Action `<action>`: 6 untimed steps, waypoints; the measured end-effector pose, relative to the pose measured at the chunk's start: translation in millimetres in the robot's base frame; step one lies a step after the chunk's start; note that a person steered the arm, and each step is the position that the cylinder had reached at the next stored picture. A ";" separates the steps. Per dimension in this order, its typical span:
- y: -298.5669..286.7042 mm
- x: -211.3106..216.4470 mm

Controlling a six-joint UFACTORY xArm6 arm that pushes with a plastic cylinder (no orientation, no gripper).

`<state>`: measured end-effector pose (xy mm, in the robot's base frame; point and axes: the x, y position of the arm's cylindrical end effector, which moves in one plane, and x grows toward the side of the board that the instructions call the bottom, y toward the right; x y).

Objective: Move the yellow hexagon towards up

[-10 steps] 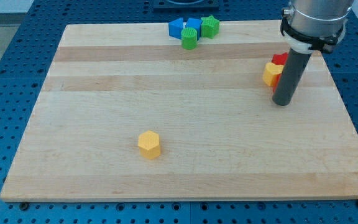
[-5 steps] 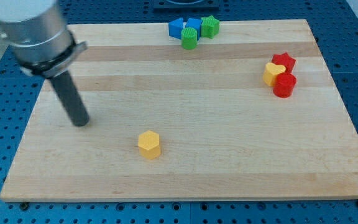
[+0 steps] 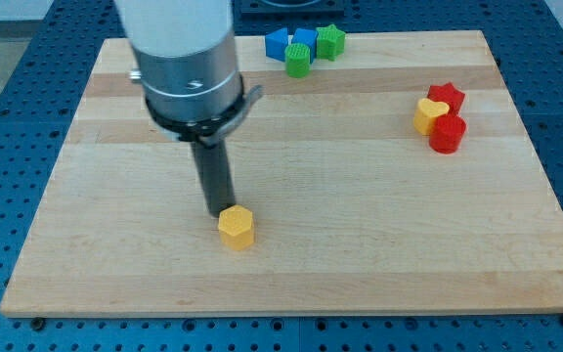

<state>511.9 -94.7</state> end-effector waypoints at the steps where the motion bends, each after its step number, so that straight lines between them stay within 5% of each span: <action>1: -22.3 24.4; 2: 16.9 47.4; 5: 85.9 -65.7; 6: 96.0 -68.6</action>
